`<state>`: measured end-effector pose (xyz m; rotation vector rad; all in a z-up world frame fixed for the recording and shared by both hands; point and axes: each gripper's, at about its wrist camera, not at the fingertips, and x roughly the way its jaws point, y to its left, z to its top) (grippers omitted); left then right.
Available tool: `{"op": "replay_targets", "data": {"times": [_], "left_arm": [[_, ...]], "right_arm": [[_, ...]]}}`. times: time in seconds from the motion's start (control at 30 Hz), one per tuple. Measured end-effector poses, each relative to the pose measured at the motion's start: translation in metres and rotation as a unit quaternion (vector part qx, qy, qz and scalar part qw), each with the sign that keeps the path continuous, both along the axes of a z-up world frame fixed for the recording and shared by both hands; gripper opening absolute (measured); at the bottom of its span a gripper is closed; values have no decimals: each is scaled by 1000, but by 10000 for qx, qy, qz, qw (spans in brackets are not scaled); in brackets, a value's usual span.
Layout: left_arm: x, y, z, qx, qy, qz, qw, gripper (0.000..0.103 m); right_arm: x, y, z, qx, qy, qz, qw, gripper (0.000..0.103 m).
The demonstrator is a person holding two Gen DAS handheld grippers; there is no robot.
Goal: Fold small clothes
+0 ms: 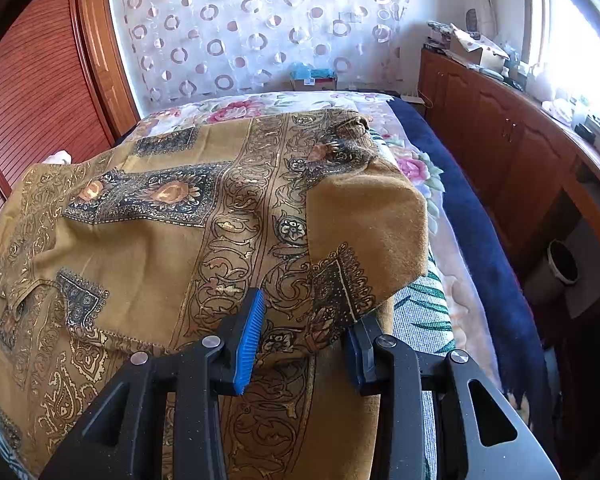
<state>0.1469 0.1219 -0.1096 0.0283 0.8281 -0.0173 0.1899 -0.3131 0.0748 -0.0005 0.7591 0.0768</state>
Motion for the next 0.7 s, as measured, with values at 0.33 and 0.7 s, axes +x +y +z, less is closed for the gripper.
{"op": "replay_targets", "data": {"times": [0.33, 0.7], "left_arm": [[5, 14, -5, 140, -29, 106, 9998, 5], [-37, 45, 51, -672, -772, 193, 9946, 5]], "right_arm": [[-6, 9, 5, -53, 26, 257, 9997, 4], [-79, 10, 64, 324, -766, 685, 9942, 3]]}}
